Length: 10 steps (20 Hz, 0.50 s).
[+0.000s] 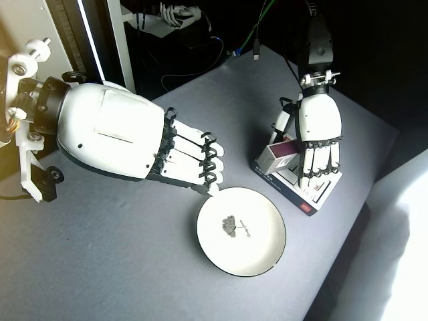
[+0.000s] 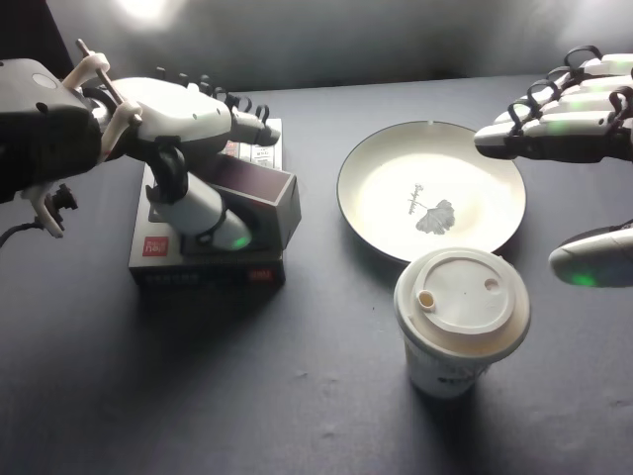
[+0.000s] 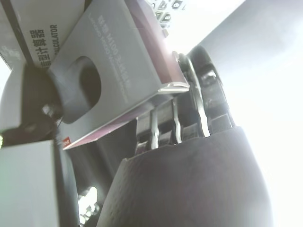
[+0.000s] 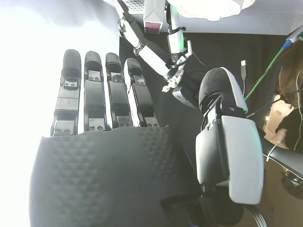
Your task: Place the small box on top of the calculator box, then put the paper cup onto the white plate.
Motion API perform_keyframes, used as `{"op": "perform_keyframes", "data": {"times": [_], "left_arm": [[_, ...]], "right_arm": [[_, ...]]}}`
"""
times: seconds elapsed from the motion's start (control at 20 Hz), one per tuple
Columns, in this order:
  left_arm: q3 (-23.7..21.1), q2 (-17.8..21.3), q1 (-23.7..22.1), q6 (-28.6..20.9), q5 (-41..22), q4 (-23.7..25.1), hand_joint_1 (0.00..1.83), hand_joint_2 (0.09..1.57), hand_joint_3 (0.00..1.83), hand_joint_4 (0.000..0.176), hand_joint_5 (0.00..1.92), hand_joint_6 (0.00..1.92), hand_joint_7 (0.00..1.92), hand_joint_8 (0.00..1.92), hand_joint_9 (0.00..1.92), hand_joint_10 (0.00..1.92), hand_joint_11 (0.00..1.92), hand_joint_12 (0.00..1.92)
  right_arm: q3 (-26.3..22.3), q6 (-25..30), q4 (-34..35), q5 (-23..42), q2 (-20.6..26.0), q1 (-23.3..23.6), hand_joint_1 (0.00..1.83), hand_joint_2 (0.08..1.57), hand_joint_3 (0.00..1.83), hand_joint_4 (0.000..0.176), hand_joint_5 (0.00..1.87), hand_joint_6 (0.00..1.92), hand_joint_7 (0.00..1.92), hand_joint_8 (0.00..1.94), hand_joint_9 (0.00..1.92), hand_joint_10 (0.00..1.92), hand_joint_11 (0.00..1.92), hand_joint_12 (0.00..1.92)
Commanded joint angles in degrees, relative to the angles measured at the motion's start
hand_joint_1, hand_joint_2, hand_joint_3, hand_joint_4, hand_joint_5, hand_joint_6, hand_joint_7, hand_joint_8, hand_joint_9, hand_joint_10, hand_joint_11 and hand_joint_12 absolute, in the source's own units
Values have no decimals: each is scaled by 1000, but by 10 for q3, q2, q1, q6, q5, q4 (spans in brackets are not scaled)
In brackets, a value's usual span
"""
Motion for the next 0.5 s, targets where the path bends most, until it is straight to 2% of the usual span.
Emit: {"op": "perform_keyframes", "data": {"times": [0.0,0.2,0.25,0.3,0.35,0.45], "left_arm": [[-3,13,-12,2,-30,3,465,1036,1,0,161,2,152,0,141,0,0,399],[-26,34,-21,-9,-55,4,310,1002,0,0,160,5,152,0,150,1,0,462],[-34,39,-22,-17,-64,4,278,997,0,0,137,3,131,1,124,1,0,403],[-51,50,-22,-55,-85,35,259,1000,0,0,140,5,140,6,123,2,0,387],[-59,56,-22,-61,-92,39,206,993,0,0,138,4,143,6,127,4,0,380],[-86,76,-22,-69,-103,39,175,963,0,0,123,1,113,1,95,0,0,307]], "right_arm": [[-2,5,13,62,7,2,185,1158,0,0,91,0,111,0,121,0,0,376],[4,5,3,97,0,-4,376,994,0,0,49,0,61,0,82,0,0,310],[7,5,1,104,-2,-6,399,962,0,0,9,0,11,0,40,0,0,248],[15,7,0,115,-8,-9,380,949,0,0,1,0,1,0,18,0,0,234],[18,10,-1,120,-12,-10,436,927,0,0,0,0,0,0,3,0,0,119],[37,83,-35,142,-28,-12,597,878,0,0,0,0,0,0,0,0,0,4]]}}
